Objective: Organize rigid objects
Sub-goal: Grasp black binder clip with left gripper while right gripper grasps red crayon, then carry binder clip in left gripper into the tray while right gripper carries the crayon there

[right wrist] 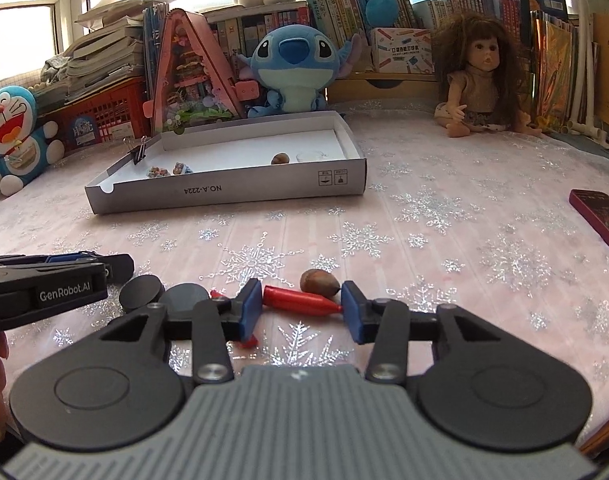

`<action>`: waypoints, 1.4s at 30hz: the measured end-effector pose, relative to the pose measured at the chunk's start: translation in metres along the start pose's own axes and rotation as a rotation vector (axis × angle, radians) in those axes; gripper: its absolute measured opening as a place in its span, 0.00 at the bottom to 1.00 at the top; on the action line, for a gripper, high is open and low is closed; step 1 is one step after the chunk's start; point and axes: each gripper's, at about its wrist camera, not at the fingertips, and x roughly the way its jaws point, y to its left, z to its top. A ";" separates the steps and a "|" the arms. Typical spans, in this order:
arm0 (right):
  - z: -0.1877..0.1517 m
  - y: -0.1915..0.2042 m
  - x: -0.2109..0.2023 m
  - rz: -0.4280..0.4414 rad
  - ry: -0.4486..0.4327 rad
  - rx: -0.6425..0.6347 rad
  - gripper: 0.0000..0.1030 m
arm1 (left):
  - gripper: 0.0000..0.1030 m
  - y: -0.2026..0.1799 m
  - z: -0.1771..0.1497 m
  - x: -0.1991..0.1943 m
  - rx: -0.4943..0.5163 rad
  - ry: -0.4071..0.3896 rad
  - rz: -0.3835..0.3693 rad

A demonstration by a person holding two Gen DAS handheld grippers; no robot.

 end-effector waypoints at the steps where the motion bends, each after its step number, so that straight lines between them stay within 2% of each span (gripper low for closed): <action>1: 0.000 -0.001 -0.001 0.006 -0.004 -0.001 0.46 | 0.29 0.000 0.000 -0.001 -0.001 -0.001 -0.001; 13: 0.015 -0.006 -0.005 -0.003 -0.048 -0.030 0.47 | 0.29 0.008 0.016 -0.006 -0.007 -0.033 -0.001; 27: 0.061 -0.031 0.014 -0.010 -0.071 0.004 0.47 | 0.29 0.025 0.060 0.003 -0.042 -0.064 0.011; 33: 0.077 -0.039 0.025 0.000 -0.079 0.011 0.47 | 0.29 0.026 0.083 0.008 -0.046 -0.090 0.005; 42: 0.108 -0.045 0.047 0.066 -0.079 0.019 0.47 | 0.29 0.034 0.113 0.033 -0.080 -0.078 0.009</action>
